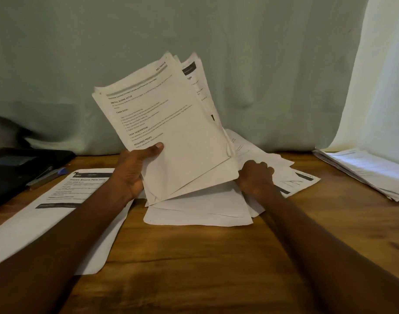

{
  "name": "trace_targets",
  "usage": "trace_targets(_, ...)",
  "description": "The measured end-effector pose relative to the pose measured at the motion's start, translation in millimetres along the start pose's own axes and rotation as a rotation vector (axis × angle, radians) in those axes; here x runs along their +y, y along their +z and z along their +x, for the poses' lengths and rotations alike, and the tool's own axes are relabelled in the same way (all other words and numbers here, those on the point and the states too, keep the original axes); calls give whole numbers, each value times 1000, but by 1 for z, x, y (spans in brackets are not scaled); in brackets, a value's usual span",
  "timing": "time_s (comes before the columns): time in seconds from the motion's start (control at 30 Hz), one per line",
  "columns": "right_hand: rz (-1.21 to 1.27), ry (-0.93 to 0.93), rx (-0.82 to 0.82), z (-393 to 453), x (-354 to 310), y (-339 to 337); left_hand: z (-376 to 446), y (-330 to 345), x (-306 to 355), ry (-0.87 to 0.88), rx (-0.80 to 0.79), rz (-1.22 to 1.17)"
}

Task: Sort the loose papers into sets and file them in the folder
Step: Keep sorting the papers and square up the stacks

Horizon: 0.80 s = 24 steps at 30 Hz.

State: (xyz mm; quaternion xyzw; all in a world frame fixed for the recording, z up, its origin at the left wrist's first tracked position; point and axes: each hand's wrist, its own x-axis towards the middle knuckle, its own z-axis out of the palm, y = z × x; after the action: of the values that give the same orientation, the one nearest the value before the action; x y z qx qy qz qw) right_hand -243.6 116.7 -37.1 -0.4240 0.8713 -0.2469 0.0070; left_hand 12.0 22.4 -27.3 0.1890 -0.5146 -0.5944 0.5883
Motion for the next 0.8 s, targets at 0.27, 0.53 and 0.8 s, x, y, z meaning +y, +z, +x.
trace_targets(0.27,1264,25,-142,-5,-6,-32,-6,7,5,44,-49,72)
trace_targets(0.53,1269,-364,-250,-36,-21,-29,-18,25,12,141,-140,511)
trace_targets(0.8,1365,-406,-235,-27,-13,-34,-14,24,22,181,-87,316)
